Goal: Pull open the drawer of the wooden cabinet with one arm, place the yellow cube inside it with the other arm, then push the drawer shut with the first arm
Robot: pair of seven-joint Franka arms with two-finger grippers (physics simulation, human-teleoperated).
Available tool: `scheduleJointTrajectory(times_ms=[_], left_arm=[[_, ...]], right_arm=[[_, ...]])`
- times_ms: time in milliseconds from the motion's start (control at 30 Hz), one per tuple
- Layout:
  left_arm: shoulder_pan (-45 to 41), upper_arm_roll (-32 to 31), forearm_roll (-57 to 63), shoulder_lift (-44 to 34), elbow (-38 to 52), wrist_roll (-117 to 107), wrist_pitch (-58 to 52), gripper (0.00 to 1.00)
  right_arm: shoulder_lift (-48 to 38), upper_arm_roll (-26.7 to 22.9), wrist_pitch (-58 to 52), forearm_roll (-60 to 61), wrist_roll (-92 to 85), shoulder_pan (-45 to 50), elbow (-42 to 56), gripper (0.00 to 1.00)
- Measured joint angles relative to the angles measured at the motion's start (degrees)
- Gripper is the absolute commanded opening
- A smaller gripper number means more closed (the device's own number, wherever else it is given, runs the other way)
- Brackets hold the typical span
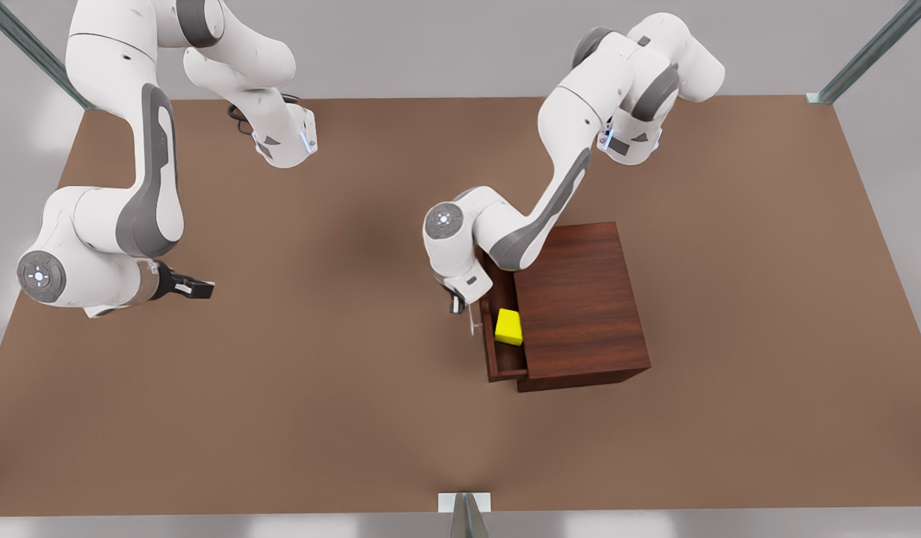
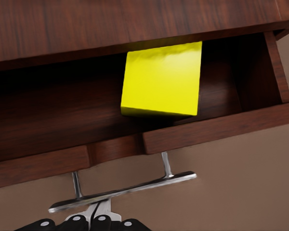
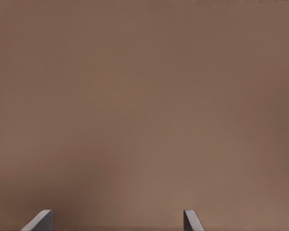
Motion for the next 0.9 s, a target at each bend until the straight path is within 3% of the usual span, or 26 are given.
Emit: scheduleJointTrajectory(times_ms=[867, 900], left_arm=[[5.5, -0.3, -1.2, -0.5, 1.2, 6.6, -8.0, 0.0], [5.5, -0.3, -1.7, -0.6, 2.1, 6.7, -8.0, 0.95]], right_arm=[[0.0, 0.0, -0.1, 0.0, -4.0, 0.0, 0.0, 1.0], [0.0, 0.0, -0.1, 0.0, -4.1, 0.0, 0.0, 1.0]])
